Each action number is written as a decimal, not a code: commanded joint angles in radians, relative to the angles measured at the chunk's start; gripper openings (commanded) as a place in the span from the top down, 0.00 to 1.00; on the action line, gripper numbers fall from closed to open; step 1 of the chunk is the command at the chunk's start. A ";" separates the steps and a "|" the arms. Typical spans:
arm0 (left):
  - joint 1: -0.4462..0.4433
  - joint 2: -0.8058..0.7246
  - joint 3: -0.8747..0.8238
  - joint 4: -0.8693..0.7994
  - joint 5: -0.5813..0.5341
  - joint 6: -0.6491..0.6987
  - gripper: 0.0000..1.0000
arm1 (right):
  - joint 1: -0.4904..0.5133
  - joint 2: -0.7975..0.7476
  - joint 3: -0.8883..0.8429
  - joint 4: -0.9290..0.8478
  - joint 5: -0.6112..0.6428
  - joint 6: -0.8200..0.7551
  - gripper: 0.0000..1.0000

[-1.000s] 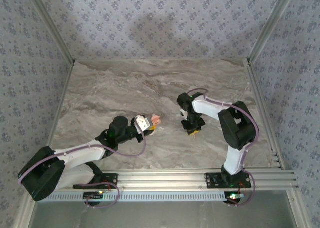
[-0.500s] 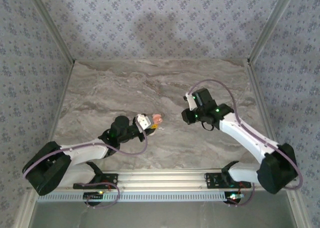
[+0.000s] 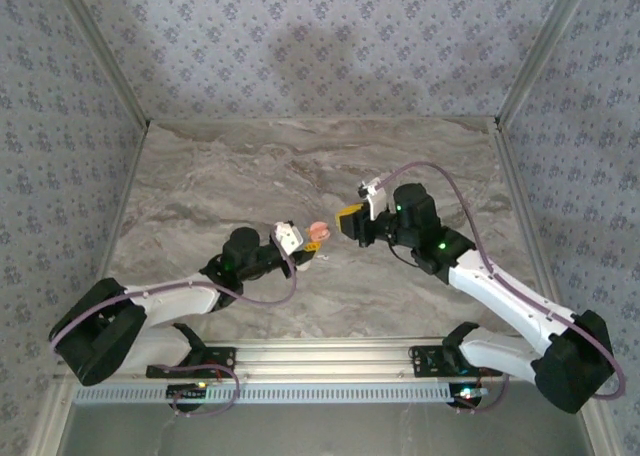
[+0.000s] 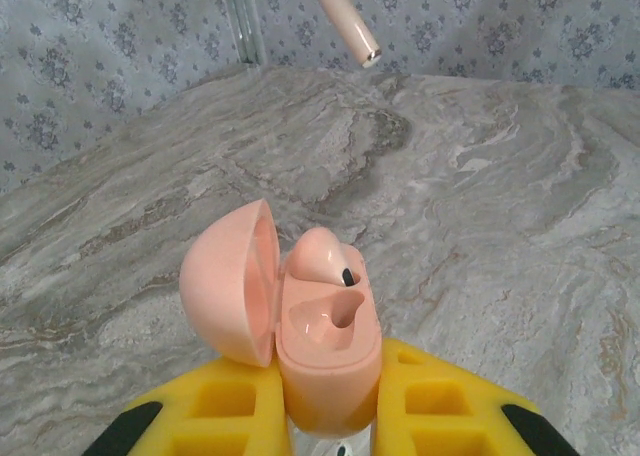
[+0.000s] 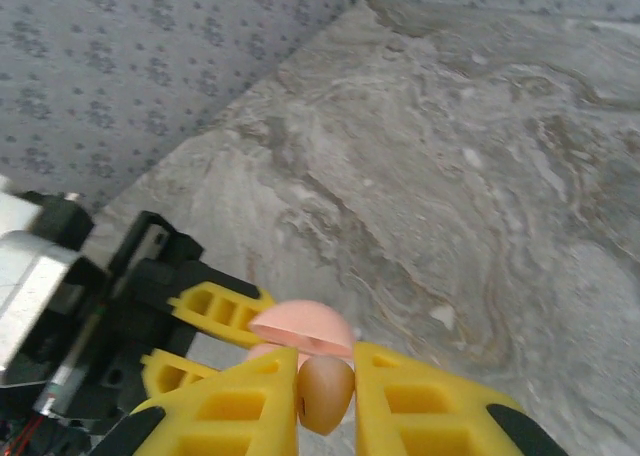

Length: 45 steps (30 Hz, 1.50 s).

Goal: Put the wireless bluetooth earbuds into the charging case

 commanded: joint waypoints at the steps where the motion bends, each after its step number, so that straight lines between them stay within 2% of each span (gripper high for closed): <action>1: -0.007 0.008 0.032 0.049 0.033 -0.018 1.00 | 0.022 0.028 -0.024 0.118 -0.038 0.009 0.81; 17: -0.006 -0.018 0.032 0.047 0.030 -0.022 1.00 | 0.062 0.140 -0.026 0.172 -0.064 0.003 0.82; 45: -0.007 -0.063 0.023 0.037 0.007 -0.023 1.00 | 0.098 0.096 -0.031 0.031 -0.005 -0.101 0.82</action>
